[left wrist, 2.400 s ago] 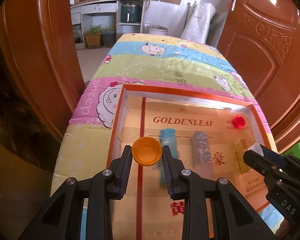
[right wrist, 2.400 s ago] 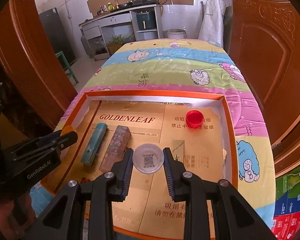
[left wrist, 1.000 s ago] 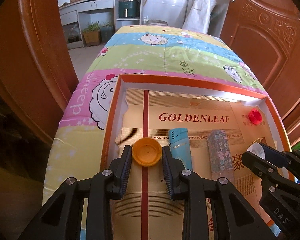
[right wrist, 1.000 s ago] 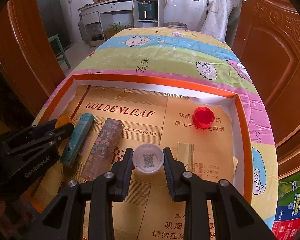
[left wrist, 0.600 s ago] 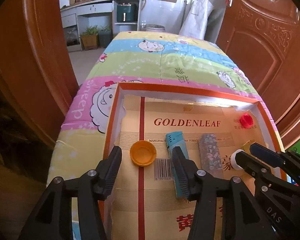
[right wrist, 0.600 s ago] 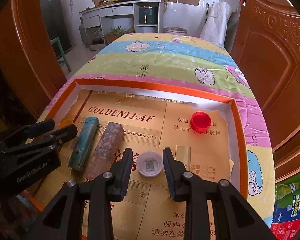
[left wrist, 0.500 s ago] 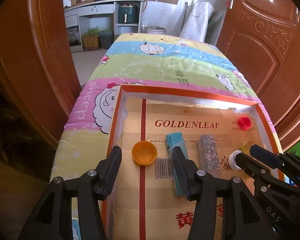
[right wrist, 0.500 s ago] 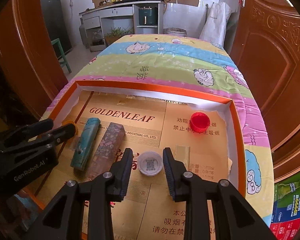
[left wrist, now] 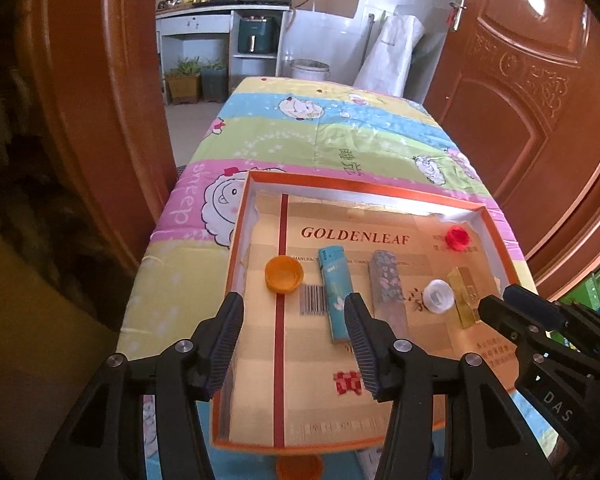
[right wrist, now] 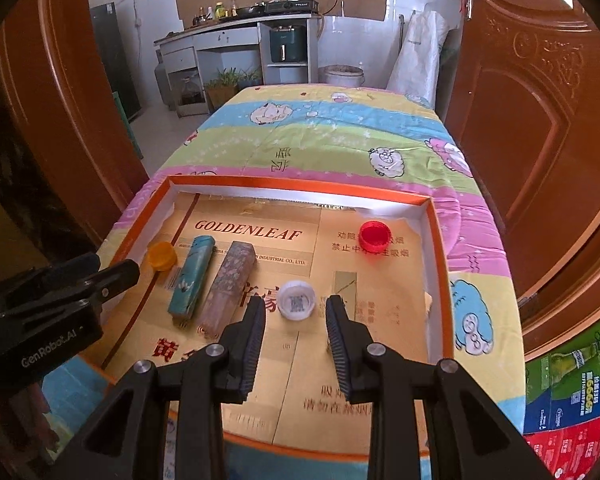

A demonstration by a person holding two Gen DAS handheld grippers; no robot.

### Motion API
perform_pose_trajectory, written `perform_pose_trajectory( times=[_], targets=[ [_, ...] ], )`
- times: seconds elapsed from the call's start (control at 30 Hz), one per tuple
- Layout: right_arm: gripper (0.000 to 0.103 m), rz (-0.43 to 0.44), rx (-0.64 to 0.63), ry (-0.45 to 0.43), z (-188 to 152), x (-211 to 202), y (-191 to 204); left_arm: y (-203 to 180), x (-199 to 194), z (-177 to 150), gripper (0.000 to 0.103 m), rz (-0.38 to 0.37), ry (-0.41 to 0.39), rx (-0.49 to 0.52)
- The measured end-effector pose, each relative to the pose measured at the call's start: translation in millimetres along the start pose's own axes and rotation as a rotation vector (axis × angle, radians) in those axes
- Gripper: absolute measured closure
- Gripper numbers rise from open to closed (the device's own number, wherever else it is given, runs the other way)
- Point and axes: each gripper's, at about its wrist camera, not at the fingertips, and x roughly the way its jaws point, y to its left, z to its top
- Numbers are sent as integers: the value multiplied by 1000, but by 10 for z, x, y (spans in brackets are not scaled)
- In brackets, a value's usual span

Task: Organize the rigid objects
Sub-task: 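Lower and release the orange cap with the left tool while the right tool releases the white cap, then withdraw both open tools from the box back over the quilt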

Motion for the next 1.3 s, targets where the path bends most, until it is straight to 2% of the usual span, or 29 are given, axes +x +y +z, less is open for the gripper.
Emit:
perform_pose_trajectory(
  times=[0.9,1.3],
  targets=[
    [72,-20,-15,-58,-297,-846,230,29,-931,-405,49,0,-59,26],
    [72,-24,-44,-48,-505,-1017,404,210,-1208,-667,49,3,-59,14]
  ],
)
